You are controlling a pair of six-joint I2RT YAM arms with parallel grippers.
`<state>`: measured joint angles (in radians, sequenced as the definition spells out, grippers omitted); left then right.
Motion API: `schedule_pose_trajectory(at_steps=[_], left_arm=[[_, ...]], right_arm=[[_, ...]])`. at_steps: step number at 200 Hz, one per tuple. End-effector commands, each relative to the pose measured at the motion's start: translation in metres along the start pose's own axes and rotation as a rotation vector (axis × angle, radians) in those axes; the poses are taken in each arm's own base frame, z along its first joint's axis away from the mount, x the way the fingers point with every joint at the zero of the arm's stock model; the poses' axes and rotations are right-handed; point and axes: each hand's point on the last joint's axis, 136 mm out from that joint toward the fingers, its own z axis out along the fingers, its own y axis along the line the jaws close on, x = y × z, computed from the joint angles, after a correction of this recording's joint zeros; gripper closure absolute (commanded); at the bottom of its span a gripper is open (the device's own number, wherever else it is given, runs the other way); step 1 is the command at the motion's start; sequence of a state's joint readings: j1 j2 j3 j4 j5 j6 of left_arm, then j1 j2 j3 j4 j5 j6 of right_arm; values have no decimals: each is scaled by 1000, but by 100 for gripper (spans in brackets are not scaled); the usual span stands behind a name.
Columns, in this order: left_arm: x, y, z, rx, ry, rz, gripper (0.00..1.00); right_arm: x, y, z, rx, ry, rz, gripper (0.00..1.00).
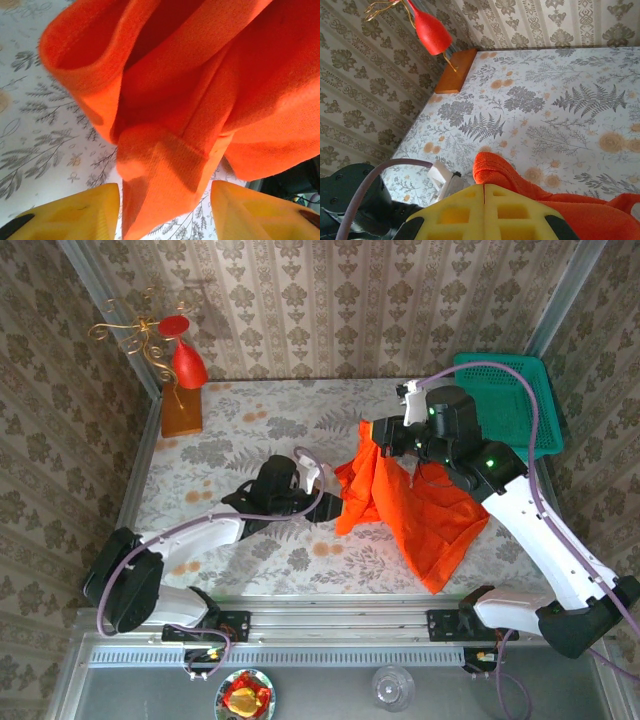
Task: Fold the inside-out t-shirt
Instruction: Flatten out the T-shirt at the center of the table.
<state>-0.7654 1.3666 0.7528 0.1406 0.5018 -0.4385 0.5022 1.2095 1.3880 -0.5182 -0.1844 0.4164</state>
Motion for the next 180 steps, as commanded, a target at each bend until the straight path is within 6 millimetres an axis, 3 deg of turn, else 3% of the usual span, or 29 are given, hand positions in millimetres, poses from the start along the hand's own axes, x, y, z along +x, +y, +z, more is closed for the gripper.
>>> schedule_pose_trajectory(at_steps=[1,21,41,59,71,94,118,152,180], left_arm=[[-15,-18,5,93,-47,51,51],[-13,-17,11,102,-33,47,61],[-10,-15,15,106,-16,41,84],[-14,-17,10,102,-33,49,99],[-23,-16,1,91,-74,44,100],[-49,-3,-38,100,-232,-34,100],[-55,20,-86,25,-337,-112,100],[-43,53,-149,-188,-400,-201,100],[-28,70,-181,-293,-427,-263,100]], right_arm=[[-21,17,-12,-53,-69,-11,100],[-21,16,-12,-46,-71,-15,100],[-22,10,-11,-13,-76,-21,100],[-17,-13,-3,86,-60,-11,99],[-15,-33,7,156,-42,7,96],[9,-77,34,295,70,20,89],[36,-114,57,437,197,-1,75],[78,-114,67,398,317,50,63],[127,-116,57,411,421,104,62]])
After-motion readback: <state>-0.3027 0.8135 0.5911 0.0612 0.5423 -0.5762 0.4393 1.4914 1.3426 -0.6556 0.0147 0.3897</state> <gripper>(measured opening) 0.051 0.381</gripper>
